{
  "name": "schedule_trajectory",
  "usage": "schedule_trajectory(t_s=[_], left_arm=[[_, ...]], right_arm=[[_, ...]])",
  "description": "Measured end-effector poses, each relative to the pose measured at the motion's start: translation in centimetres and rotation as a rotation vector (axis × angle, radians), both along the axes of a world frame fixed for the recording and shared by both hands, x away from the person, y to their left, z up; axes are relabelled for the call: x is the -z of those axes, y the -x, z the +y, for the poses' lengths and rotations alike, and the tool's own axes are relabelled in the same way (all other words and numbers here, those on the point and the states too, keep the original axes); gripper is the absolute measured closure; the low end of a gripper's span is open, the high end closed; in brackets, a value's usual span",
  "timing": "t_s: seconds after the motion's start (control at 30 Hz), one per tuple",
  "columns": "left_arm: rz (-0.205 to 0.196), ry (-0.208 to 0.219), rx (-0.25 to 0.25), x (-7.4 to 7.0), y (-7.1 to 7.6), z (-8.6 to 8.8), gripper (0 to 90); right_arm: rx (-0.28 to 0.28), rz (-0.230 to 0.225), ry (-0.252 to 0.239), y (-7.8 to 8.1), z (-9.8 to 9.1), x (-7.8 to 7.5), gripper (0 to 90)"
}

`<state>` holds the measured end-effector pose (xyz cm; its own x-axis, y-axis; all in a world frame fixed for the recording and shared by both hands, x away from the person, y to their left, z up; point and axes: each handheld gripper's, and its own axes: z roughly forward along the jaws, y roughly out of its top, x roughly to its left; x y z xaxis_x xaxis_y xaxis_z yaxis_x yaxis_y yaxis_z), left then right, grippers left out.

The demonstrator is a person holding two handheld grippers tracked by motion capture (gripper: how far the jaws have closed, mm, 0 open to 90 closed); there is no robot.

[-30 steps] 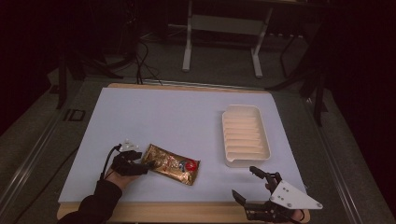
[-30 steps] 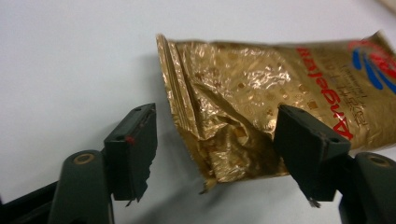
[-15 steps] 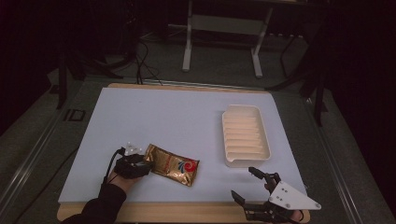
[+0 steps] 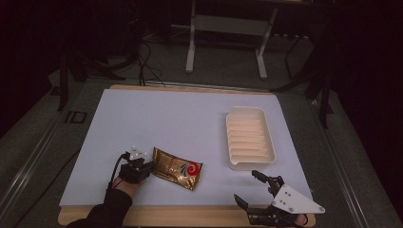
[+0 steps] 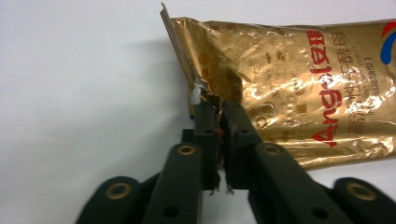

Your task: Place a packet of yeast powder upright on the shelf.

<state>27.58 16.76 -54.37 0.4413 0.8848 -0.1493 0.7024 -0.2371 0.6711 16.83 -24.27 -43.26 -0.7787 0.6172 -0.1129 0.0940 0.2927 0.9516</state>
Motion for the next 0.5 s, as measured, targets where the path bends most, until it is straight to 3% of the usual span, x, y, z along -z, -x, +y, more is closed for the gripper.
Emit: schedule_trajectory(t_s=[0.1, 0.3, 0.5], left_arm=[[-0.007, -0.015, 0.001, -0.2, 0.1, -0.2, 88.6], [-0.043, 0.034, 0.008, -1.9, 0.1, 0.1, 89.1], [-0.08, 0.039, 0.05, -3.7, 0.4, -0.1, 89.2]], right_arm=[[-0.001, 0.001, -0.001, 0.0, 0.0, 0.0, 16.3], [0.004, 0.003, -0.014, 0.0, -0.2, -0.1, 16.4], [0.003, 0.003, -0.033, 0.0, -0.3, -0.2, 16.3]])
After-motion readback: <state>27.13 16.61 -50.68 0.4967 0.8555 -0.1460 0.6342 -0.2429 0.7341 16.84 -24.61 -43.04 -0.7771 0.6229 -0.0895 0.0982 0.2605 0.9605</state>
